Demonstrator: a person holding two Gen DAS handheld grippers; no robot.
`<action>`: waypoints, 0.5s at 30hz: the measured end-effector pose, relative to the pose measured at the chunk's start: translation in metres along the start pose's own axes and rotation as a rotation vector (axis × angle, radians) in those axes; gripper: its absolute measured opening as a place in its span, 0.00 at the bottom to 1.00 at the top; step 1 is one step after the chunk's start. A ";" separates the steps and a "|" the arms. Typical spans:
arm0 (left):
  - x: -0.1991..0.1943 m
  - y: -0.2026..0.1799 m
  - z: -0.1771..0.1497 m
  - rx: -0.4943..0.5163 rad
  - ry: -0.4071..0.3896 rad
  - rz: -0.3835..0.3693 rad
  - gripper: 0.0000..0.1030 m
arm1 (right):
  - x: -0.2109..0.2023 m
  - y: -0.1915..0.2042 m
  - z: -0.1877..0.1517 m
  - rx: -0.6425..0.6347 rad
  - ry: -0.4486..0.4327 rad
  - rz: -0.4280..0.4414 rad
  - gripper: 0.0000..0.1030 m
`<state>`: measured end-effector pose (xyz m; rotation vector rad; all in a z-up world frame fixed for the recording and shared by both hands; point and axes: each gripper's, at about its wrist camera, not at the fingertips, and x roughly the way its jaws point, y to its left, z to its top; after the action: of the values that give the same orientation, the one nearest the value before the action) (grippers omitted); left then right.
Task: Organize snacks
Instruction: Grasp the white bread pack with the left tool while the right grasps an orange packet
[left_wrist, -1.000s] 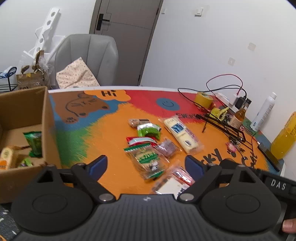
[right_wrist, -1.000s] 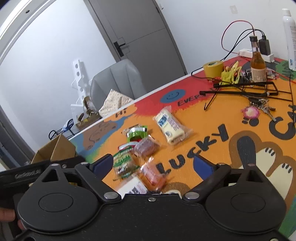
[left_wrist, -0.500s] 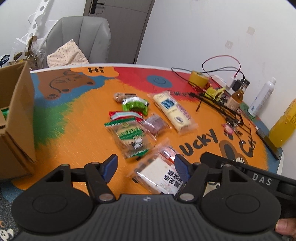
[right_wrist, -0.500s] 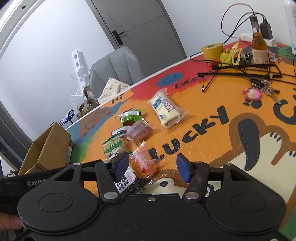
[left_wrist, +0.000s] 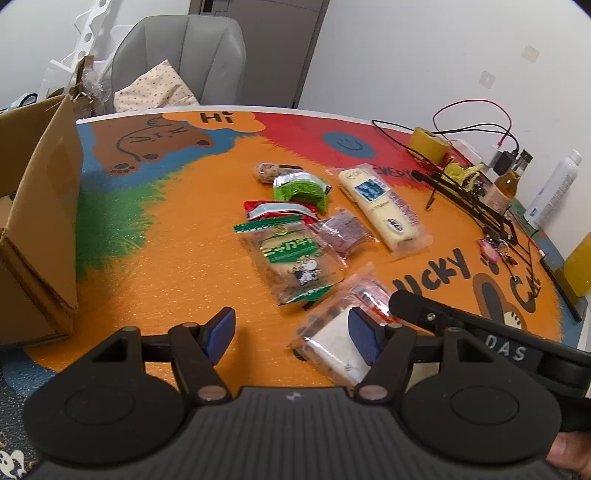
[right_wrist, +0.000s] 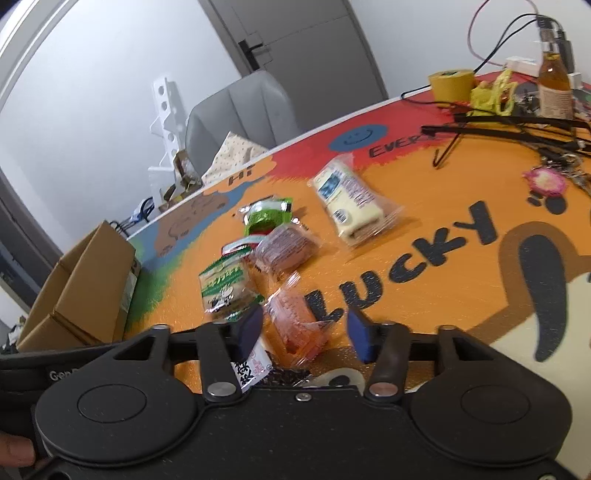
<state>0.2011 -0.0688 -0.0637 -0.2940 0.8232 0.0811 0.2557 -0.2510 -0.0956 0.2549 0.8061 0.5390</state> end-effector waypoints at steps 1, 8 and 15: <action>0.000 0.001 0.000 -0.003 0.001 0.001 0.65 | 0.001 -0.001 -0.001 0.005 0.004 0.000 0.28; 0.002 -0.008 0.002 0.006 0.002 -0.012 0.66 | -0.012 -0.011 -0.006 0.032 -0.008 -0.021 0.19; 0.010 -0.030 0.000 0.041 0.007 -0.006 0.71 | -0.028 -0.025 -0.011 0.053 -0.022 -0.054 0.18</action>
<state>0.2134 -0.0980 -0.0639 -0.2586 0.8300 0.0575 0.2408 -0.2873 -0.0963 0.2868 0.8044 0.4643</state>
